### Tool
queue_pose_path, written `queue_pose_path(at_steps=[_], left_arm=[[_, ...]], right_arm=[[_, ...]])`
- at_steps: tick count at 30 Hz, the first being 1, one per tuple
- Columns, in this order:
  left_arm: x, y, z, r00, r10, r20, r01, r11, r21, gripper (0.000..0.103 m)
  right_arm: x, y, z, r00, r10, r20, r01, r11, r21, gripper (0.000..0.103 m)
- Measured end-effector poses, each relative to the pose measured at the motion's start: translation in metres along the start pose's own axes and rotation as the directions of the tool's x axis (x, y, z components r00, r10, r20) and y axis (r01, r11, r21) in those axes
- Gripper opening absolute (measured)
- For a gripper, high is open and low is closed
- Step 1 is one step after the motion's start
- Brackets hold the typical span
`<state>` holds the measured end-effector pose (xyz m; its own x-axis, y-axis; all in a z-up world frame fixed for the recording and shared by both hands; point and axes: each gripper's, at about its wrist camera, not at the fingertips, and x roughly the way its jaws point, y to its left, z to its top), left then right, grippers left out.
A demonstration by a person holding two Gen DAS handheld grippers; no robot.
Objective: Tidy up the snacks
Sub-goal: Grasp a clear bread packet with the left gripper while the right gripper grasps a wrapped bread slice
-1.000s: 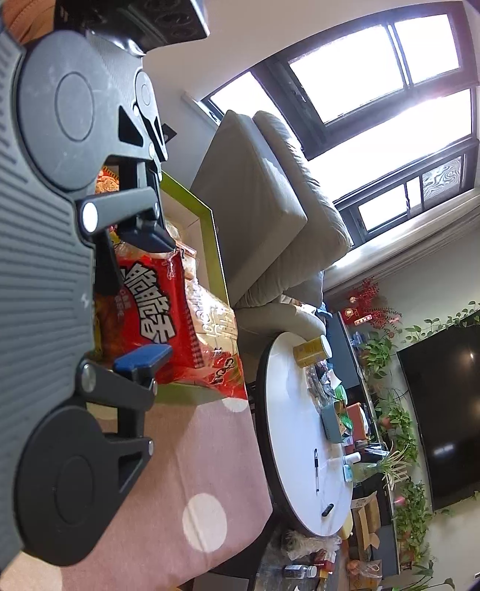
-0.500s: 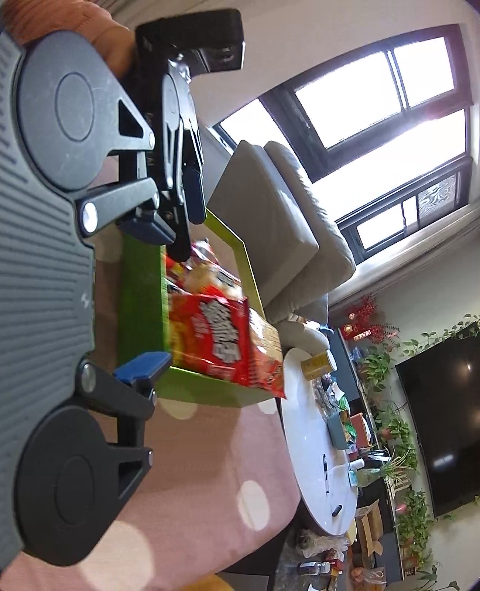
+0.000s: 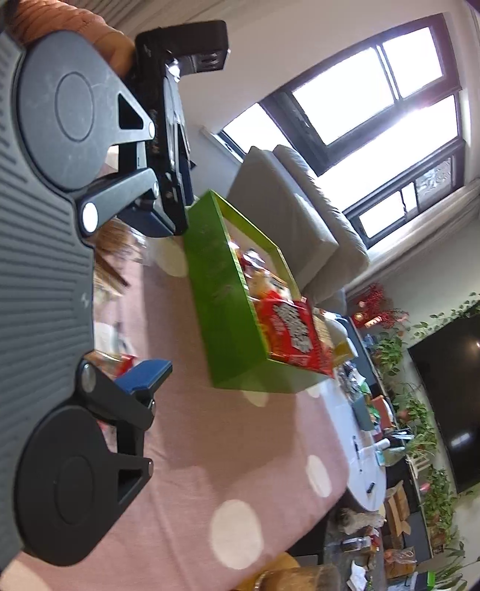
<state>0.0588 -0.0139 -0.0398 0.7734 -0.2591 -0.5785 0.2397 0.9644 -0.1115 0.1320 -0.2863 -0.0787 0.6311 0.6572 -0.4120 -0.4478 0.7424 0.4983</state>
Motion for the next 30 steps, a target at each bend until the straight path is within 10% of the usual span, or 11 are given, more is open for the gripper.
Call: queue_pose_path(at_steps=[11, 30], left_arm=[[0.000, -0.001, -0.029, 0.998, 0.014, -0.064, -0.016, 1.000, -0.020, 0.085], [0.023, -0.015, -0.035, 0.991, 0.051, -0.127, -0.050, 0.999, 0.009, 0.085]], right_arm=[[-0.001, 0.000, -0.025, 0.999, 0.031, -0.036, -0.031, 0.999, -0.016, 0.068], [0.008, -0.006, -0.032, 0.941, -0.337, -0.041, 0.338, 0.941, 0.016, 0.068]])
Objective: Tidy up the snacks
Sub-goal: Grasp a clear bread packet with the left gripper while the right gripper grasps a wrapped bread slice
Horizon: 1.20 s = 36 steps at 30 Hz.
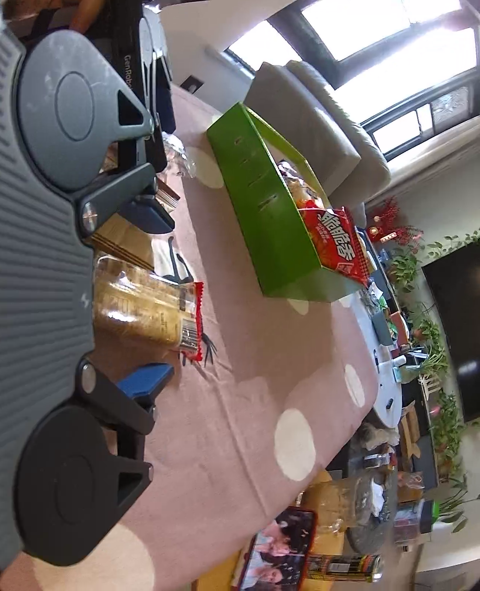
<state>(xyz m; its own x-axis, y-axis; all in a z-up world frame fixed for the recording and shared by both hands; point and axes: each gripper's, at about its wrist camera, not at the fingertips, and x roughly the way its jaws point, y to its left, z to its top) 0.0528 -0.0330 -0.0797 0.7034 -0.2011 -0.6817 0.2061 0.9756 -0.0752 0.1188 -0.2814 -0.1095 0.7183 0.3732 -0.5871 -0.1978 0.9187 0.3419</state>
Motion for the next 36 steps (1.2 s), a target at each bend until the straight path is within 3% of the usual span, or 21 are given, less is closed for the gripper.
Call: queue_pose_path(at_steps=[4, 12, 17, 25, 36], left_arm=[[0.005, -0.004, 0.001, 1.000, 0.012, -0.012, -0.012, 1.000, 0.013, 0.085], [0.010, -0.009, 0.002, 0.999, 0.036, -0.006, -0.036, 0.999, 0.028, 0.081], [0.008, -0.007, 0.002, 0.999, 0.054, 0.010, -0.054, 0.998, 0.031, 0.058], [0.008, 0.001, 0.007, 0.998, 0.056, 0.013, -0.056, 0.998, 0.008, 0.049], [0.011, 0.019, 0.017, 0.994, 0.099, 0.047, -0.098, 0.995, -0.023, 0.046]], right_arm=[[0.009, 0.012, -0.003, 0.998, -0.059, 0.010, 0.059, 0.994, -0.095, 0.068], [0.022, 0.017, 0.000, 0.995, -0.093, 0.038, 0.099, 0.978, -0.184, 0.068], [0.031, 0.022, 0.006, 0.999, -0.047, 0.021, 0.051, 0.977, -0.205, 0.067], [0.058, 0.030, 0.028, 0.997, 0.076, -0.020, -0.078, 0.987, -0.140, 0.067], [0.081, 0.041, 0.039, 0.991, 0.131, -0.003, -0.130, 0.987, -0.093, 0.067]])
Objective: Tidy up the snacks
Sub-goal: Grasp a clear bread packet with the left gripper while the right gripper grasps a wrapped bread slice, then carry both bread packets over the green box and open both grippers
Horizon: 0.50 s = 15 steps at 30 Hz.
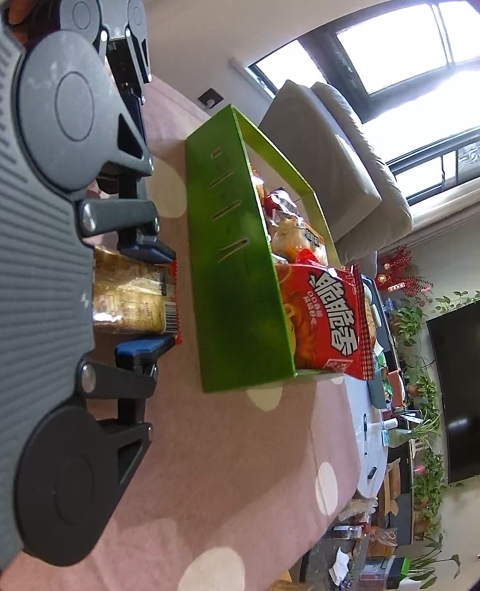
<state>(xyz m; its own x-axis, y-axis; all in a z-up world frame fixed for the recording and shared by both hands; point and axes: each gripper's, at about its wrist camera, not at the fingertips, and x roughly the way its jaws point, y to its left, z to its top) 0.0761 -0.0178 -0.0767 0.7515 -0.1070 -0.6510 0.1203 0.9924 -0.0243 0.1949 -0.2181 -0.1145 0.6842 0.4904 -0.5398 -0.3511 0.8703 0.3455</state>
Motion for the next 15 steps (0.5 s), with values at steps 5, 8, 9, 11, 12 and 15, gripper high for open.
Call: queue_pose_path(at_steps=[5, 8, 9, 11, 12, 15], left_arm=[[-0.002, 0.009, 0.001, 1.000, 0.016, 0.014, -0.016, 1.000, -0.025, 0.046], [-0.004, 0.010, 0.001, 1.000, 0.017, 0.023, -0.016, 0.999, -0.031, 0.046], [-0.006, 0.010, 0.001, 1.000, 0.016, 0.027, -0.015, 0.999, -0.028, 0.046], [-0.007, 0.009, 0.001, 0.999, 0.016, 0.033, -0.016, 1.000, -0.021, 0.046], [-0.008, 0.008, 0.000, 0.999, 0.017, 0.036, -0.017, 1.000, -0.018, 0.046], [-0.009, 0.007, -0.001, 0.999, 0.015, 0.035, -0.014, 1.000, -0.016, 0.046]], right_arm=[[0.003, 0.003, 0.002, 1.000, 0.016, 0.003, -0.016, 1.000, -0.009, 0.067], [-0.002, 0.006, 0.002, 1.000, 0.027, -0.009, -0.027, 0.999, -0.034, 0.067], [-0.002, 0.009, 0.003, 1.000, 0.022, -0.010, -0.023, 0.999, -0.050, 0.067], [-0.007, 0.016, 0.002, 1.000, -0.009, -0.005, 0.008, 0.995, -0.097, 0.067], [-0.009, 0.020, 0.001, 1.000, -0.026, -0.007, 0.025, 0.992, -0.127, 0.067], [-0.010, 0.026, -0.003, 0.997, -0.066, -0.025, 0.061, 0.982, -0.180, 0.067]])
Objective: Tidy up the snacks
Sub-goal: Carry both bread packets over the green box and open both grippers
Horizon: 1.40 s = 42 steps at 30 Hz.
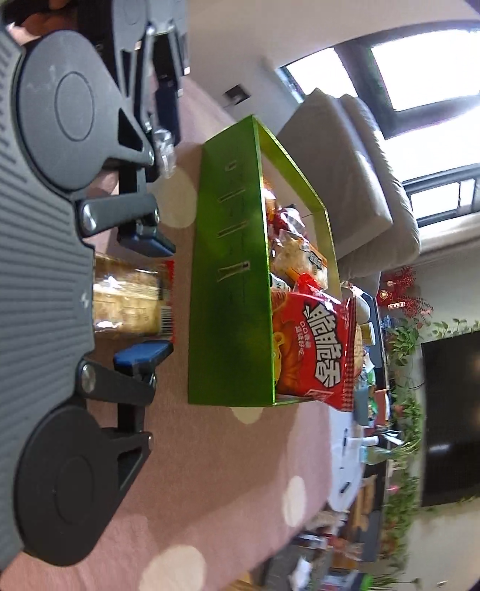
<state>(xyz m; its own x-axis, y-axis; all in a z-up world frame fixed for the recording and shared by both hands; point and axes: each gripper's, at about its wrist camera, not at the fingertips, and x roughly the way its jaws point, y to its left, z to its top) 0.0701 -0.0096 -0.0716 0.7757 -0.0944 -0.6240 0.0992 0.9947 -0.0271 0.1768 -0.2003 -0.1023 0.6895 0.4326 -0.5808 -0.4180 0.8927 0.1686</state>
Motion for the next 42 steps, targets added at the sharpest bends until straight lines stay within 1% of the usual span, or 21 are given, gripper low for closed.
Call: queue_pose_path(at_steps=[3, 4, 5, 7, 8, 9, 10, 11, 12, 14, 16, 20, 23, 26, 32, 34, 40, 42], left_arm=[[-0.001, 0.000, -0.002, 1.000, -0.001, -0.009, 0.001, 1.000, -0.001, 0.049], [0.000, 0.000, -0.003, 1.000, -0.004, -0.016, 0.004, 1.000, -0.001, 0.055], [0.001, -0.001, -0.004, 1.000, -0.004, -0.024, 0.004, 1.000, 0.001, 0.057], [0.004, -0.002, -0.007, 0.999, 0.000, -0.043, 0.000, 1.000, 0.010, 0.057], [0.007, -0.002, -0.008, 0.998, 0.000, -0.055, 0.000, 1.000, 0.010, 0.055], [0.007, -0.003, -0.009, 0.999, 0.001, -0.049, 0.000, 1.000, 0.012, 0.051], [0.007, -0.003, -0.008, 0.999, -0.006, -0.047, 0.007, 1.000, 0.016, 0.039], [0.007, -0.002, -0.006, 0.998, -0.018, -0.052, 0.019, 1.000, 0.019, 0.035], [0.006, -0.001, -0.004, 0.998, -0.029, -0.061, 0.030, 0.999, 0.017, 0.035], [0.002, 0.002, -0.002, 0.997, -0.050, -0.052, 0.050, 0.999, -0.001, 0.034], [-0.003, 0.004, 0.002, 0.998, -0.046, -0.033, 0.045, 0.999, -0.009, 0.033], [-0.014, 0.006, 0.009, 0.999, -0.041, 0.005, 0.041, 0.999, -0.004, 0.033], [-0.019, 0.007, 0.014, 0.999, -0.043, 0.027, 0.043, 0.999, -0.003, 0.033], [-0.022, 0.009, 0.018, 0.998, -0.046, 0.043, 0.046, 0.999, -0.006, 0.033], [-0.028, 0.013, 0.029, 0.995, -0.082, 0.060, 0.083, 0.996, -0.018, 0.033], [-0.031, 0.012, 0.034, 0.994, -0.079, 0.076, 0.080, 0.997, -0.012, 0.033], [-0.034, 0.016, 0.048, 0.992, -0.068, 0.109, 0.069, 0.998, -0.007, 0.033], [-0.034, 0.019, 0.054, 0.991, -0.065, 0.116, 0.067, 0.998, -0.009, 0.033]], right_arm=[[0.003, 0.001, -0.005, 0.999, -0.019, -0.042, 0.018, 1.000, -0.008, 0.067], [0.002, 0.001, -0.007, 0.999, -0.019, -0.032, 0.019, 1.000, -0.015, 0.067], [0.002, 0.001, -0.007, 0.999, -0.023, -0.034, 0.022, 1.000, -0.022, 0.067], [0.003, 0.000, -0.007, 0.999, -0.028, -0.036, 0.027, 0.999, -0.024, 0.067], [0.004, 0.000, -0.006, 0.999, -0.026, -0.037, 0.025, 0.999, -0.020, 0.067], [0.003, -0.001, -0.005, 0.999, -0.017, -0.036, 0.017, 1.000, -0.012, 0.067], [0.002, -0.002, -0.004, 1.000, -0.007, -0.029, 0.007, 1.000, -0.005, 0.067], [0.000, -0.002, -0.003, 1.000, -0.001, -0.018, 0.001, 1.000, -0.002, 0.067], [-0.002, 0.000, -0.003, 1.000, 0.001, -0.008, -0.001, 1.000, -0.003, 0.067], [-0.006, 0.000, 0.001, 1.000, 0.012, 0.009, -0.012, 1.000, -0.004, 0.067], [-0.009, 0.000, 0.005, 1.000, 0.026, 0.014, -0.026, 1.000, -0.002, 0.067], [-0.010, 0.000, 0.011, 0.998, 0.062, -0.033, -0.062, 0.998, 0.011, 0.067], [-0.014, 0.002, 0.009, 0.998, 0.046, -0.035, -0.046, 0.999, -0.019, 0.067], [-0.018, 0.000, 0.008, 1.000, 0.027, -0.006, -0.027, 0.999, -0.023, 0.067], [-0.033, -0.002, 0.022, 0.994, 0.064, 0.087, -0.064, 0.998, 0.004, 0.067], [-0.037, -0.001, 0.030, 0.990, 0.079, 0.113, -0.080, 0.997, 0.006, 0.067], [-0.035, -0.006, 0.054, 0.981, 0.115, 0.157, -0.125, 0.991, 0.050, 0.067], [-0.032, -0.004, 0.063, 0.978, 0.121, 0.170, -0.130, 0.991, 0.042, 0.067]])
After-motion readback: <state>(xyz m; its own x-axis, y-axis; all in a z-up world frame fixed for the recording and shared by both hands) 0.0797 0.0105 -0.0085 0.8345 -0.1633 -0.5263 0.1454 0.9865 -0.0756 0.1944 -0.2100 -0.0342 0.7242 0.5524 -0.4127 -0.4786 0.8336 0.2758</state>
